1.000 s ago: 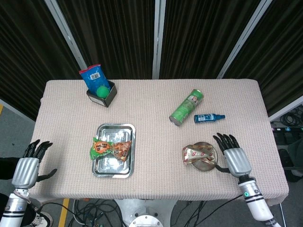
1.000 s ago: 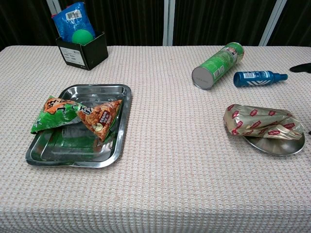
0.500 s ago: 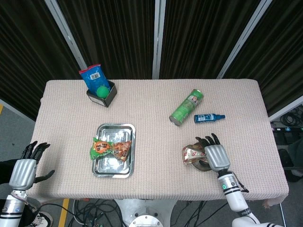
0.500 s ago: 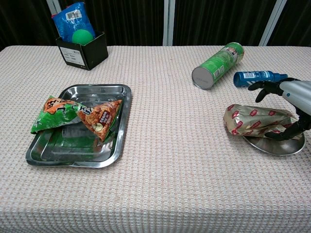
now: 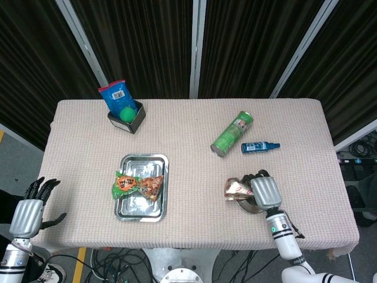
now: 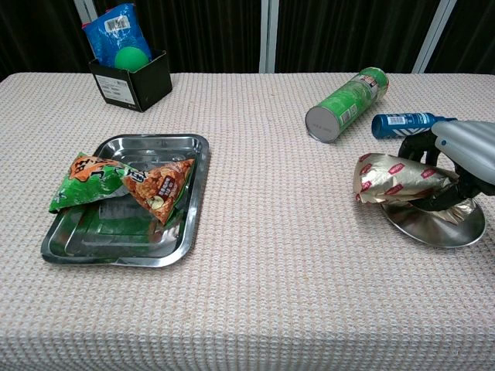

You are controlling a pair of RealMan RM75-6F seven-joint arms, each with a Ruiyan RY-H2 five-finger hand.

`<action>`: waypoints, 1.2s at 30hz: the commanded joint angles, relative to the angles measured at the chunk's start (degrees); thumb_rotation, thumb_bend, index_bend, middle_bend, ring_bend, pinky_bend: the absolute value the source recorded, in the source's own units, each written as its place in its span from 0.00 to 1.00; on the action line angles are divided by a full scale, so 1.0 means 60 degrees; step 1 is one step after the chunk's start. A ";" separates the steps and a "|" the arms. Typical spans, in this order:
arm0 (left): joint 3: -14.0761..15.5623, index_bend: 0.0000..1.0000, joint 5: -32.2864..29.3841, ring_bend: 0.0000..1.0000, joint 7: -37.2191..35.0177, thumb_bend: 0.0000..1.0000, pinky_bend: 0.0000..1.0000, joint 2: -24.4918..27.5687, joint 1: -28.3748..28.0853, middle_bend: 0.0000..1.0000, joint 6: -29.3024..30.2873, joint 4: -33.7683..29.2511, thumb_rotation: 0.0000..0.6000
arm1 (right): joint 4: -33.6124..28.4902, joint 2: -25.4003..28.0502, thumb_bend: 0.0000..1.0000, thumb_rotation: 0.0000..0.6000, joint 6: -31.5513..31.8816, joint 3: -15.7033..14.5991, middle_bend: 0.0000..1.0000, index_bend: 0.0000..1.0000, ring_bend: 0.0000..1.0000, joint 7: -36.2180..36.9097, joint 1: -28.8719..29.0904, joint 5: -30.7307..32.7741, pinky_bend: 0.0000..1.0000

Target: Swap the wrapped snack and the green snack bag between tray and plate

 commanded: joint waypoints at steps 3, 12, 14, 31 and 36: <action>-0.0007 0.16 -0.0003 0.00 -0.0040 0.14 0.08 0.0012 0.0015 0.13 0.0018 0.0036 1.00 | -0.0552 0.0157 0.29 1.00 0.0026 0.0498 0.57 0.65 0.47 0.0011 0.0461 -0.0187 0.26; 0.0034 0.16 0.0074 0.00 -0.0078 0.14 0.08 0.0038 0.0044 0.14 0.0068 0.0058 1.00 | -0.0334 -0.0976 0.29 1.00 -0.0993 0.1694 0.57 0.66 0.47 -0.1107 0.2277 0.0608 0.24; 0.0042 0.16 0.0094 0.00 -0.0085 0.14 0.08 0.0065 0.0046 0.13 0.0078 0.0035 1.00 | -0.0081 -0.1304 0.29 1.00 -0.1153 0.1852 0.57 0.65 0.47 -0.1283 0.2618 0.0828 0.24; 0.0111 0.16 0.0221 0.00 -0.0122 0.14 0.08 0.0103 -0.0006 0.13 -0.0019 -0.0010 1.00 | 0.0132 -0.1716 0.00 1.00 -0.2044 0.1802 0.00 0.00 0.00 -0.1558 0.3612 0.2504 0.00; 0.0139 0.16 0.0388 0.00 0.0083 0.14 0.08 0.0027 -0.0161 0.13 -0.0141 -0.0186 1.00 | -0.1213 -0.0575 0.00 1.00 -0.1185 0.1679 0.00 0.00 0.00 -0.0877 0.3020 0.1720 0.00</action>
